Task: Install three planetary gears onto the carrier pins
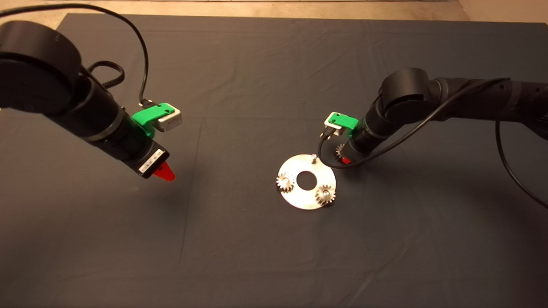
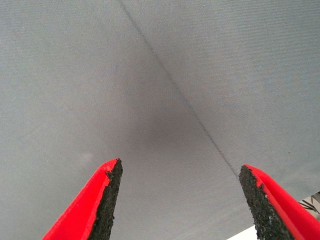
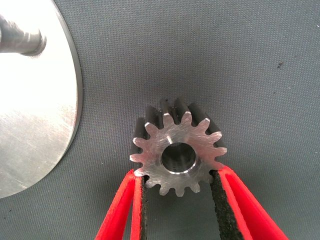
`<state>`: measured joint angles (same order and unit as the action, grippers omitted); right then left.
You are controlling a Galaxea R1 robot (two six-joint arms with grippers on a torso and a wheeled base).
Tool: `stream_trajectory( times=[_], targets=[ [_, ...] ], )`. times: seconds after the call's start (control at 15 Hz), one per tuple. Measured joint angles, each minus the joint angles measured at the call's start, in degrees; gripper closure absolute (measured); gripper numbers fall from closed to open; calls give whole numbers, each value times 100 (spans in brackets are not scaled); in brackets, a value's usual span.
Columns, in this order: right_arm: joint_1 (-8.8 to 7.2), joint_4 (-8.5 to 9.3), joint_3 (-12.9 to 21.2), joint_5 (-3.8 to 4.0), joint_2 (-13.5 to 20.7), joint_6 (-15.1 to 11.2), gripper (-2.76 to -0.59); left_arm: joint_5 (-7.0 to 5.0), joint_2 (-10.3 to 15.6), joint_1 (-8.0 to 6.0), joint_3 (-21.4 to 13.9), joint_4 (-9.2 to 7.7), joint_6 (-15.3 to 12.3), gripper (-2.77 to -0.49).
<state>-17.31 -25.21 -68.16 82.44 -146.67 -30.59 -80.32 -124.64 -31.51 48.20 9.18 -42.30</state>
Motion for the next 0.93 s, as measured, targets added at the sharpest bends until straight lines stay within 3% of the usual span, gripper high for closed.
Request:
stream_trajectory(
  times=[0.33,0.93],
  targets=[
    [0,0,0,0,0,2,-89,80,0,1,0,0,0,-164],
    [0,-1,0,5,-2,6,-127,86,0,1,0,0,0,-164]
  ],
)
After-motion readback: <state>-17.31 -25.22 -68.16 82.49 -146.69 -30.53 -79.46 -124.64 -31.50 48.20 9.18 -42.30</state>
